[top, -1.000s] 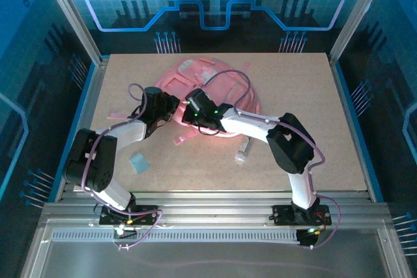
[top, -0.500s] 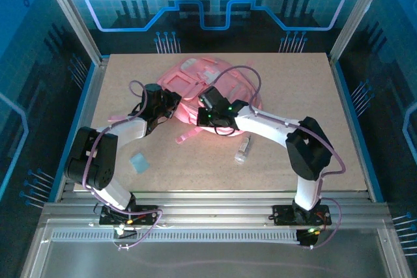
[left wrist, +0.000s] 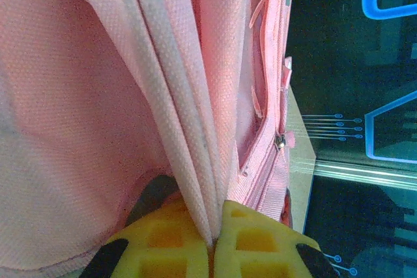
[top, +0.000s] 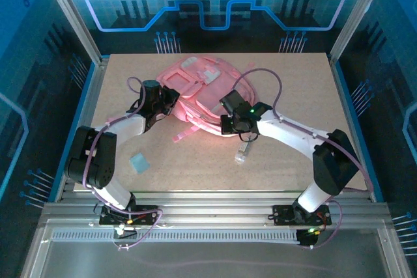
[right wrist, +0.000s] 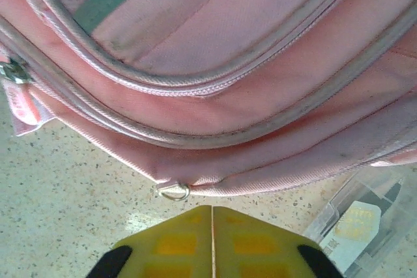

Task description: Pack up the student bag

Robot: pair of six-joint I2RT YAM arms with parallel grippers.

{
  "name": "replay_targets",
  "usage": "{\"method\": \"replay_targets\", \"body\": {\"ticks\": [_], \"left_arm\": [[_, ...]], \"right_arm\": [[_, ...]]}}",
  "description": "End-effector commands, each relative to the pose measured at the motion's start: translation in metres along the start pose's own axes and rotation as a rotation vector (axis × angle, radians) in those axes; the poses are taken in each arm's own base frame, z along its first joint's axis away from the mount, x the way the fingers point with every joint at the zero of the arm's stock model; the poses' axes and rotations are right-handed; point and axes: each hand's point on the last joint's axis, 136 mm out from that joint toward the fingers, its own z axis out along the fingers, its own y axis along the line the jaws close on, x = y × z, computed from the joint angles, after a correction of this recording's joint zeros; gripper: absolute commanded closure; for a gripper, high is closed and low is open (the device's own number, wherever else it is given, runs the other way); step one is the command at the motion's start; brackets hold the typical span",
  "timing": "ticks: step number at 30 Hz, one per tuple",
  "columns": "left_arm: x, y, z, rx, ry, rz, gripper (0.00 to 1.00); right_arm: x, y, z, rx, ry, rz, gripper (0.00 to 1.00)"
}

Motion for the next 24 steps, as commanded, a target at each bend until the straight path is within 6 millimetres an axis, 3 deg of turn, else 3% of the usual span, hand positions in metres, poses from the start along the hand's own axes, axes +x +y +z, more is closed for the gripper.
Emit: {"method": "replay_targets", "body": {"ticks": [1, 5, 10, 24], "left_arm": [[-0.014, -0.047, -0.011, 0.129, -0.037, 0.046, 1.00], [-0.011, -0.048, -0.015, 0.130, -0.042, 0.050, 1.00], [-0.009, -0.049, -0.016, 0.132, -0.043, 0.049, 1.00], [-0.002, -0.056, -0.017, 0.167, -0.044, 0.025, 1.00]], "right_arm": [[-0.009, 0.015, -0.021, -0.048, -0.032, 0.010, 0.72], [-0.011, 0.055, -0.021, -0.177, -0.014, 0.087, 0.52], [-0.009, 0.091, -0.006, -0.251, 0.001, 0.149, 0.47], [-0.007, 0.105, 0.059, -0.297, -0.031, 0.430, 0.45]]}}
